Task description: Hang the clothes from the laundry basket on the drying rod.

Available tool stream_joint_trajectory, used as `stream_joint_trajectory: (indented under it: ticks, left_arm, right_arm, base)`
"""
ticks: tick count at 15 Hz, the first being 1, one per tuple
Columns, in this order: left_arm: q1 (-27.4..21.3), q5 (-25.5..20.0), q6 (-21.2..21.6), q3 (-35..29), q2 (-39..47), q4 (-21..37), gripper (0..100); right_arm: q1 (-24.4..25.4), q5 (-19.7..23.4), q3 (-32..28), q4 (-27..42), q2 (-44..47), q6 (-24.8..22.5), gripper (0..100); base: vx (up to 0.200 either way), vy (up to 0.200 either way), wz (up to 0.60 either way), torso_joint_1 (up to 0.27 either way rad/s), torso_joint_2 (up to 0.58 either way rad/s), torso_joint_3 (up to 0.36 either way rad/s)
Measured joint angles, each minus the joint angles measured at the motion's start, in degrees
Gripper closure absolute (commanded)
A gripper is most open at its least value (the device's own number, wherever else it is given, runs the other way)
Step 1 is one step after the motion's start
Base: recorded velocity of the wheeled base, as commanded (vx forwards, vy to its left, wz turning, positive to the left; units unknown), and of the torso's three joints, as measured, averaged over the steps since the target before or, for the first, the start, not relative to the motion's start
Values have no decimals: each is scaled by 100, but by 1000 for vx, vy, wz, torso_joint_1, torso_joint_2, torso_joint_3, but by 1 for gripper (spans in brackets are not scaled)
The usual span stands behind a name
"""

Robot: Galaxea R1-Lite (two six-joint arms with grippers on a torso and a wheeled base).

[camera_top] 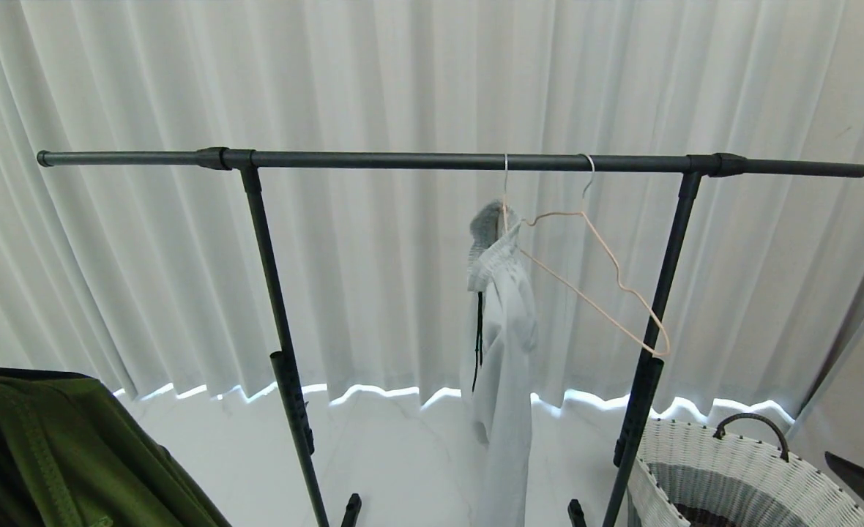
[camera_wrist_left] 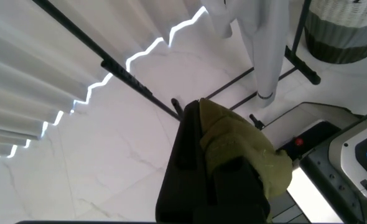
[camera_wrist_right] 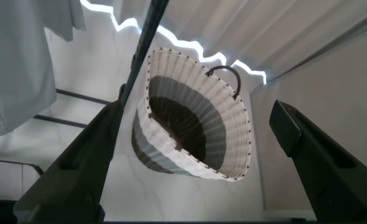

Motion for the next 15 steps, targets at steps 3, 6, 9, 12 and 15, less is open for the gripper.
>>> stream_joint_trajectory:
  ticks: [3, 6, 9, 12, 15]
  left_arm:
    - [5, 93, 0, 4, -17, 0, 100]
    - [5, 106, 1, 10, -23, -2, 100]
    - [5, 238, -5, 17, -23, 0, 100]
    - [5, 245, -5, 69, -28, -5, 100]
    - [-6, 254, -7, 168, -85, -7, 100]
  right_arm:
    - [0, 2, 9, 0, 2, 11, 0]
    - [-5, 4, 80, -7, -17, 211, 0]
    - [2, 6, 133, -5, -74, 347, 0]
    - [6, 15, 150, 1, -160, 351, 0]
    - [4, 274, 149, -5, -210, 364, 0]
  base:
    - [0, 0, 0, 228, -496, -269]
    - [0, 0, 0, 79, -165, -92]
    - [0, 133, 0, 5, -16, -5]
    - [0, 67, 0, 1, -4, 2]
    - [0, 0, 0, 0, 0, 0]
